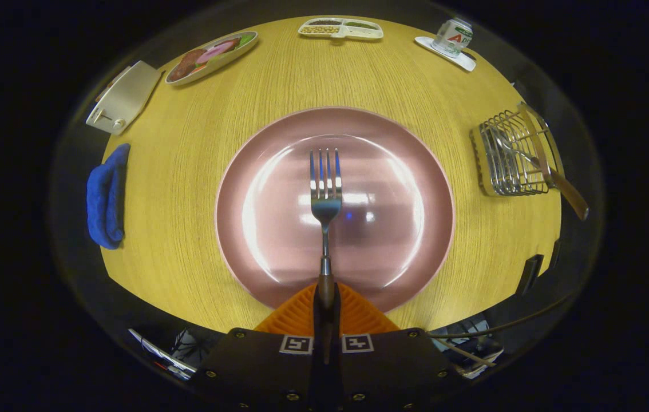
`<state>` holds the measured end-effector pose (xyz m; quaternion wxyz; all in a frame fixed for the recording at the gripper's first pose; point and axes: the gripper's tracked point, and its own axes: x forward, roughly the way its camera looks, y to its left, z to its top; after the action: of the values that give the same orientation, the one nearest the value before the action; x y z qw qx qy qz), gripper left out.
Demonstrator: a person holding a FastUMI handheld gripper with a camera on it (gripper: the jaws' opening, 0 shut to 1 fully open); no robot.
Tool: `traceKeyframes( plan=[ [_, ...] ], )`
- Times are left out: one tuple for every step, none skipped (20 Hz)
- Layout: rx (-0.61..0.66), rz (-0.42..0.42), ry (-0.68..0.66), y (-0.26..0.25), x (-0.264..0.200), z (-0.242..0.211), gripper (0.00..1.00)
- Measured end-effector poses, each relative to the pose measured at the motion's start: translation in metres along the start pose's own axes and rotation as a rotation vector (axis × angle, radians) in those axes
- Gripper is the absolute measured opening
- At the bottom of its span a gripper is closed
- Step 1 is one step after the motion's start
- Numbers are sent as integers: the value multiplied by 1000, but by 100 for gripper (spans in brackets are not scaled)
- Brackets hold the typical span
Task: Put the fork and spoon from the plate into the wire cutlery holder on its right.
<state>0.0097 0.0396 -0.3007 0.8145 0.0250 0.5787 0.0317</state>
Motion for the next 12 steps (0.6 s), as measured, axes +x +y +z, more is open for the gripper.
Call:
traceKeyframes(
  plan=[
    [-1,-7,-5,-1,-4,2,4],
    [4,-11,-15,-2,-8,7,4],
    [8,-14,-24,-3,-13,11,4],
    [7,-24,-31,-5,-18,14,4],
    [3,-38,-36,-8,-24,18,4],
    [-1,-49,-43,-11,-30,23,4],
    [2,-56,-53,-13,-36,28,4],
    [6,-60,-64,-15,-41,34,4],
    [11,-63,-73,-17,-46,40,4],
    [16,-68,-81,-20,-53,44,4],
    [18,-75,-91,-24,-58,49,4],
    [22,-81,-100,-28,-63,54,4]
  ],
)
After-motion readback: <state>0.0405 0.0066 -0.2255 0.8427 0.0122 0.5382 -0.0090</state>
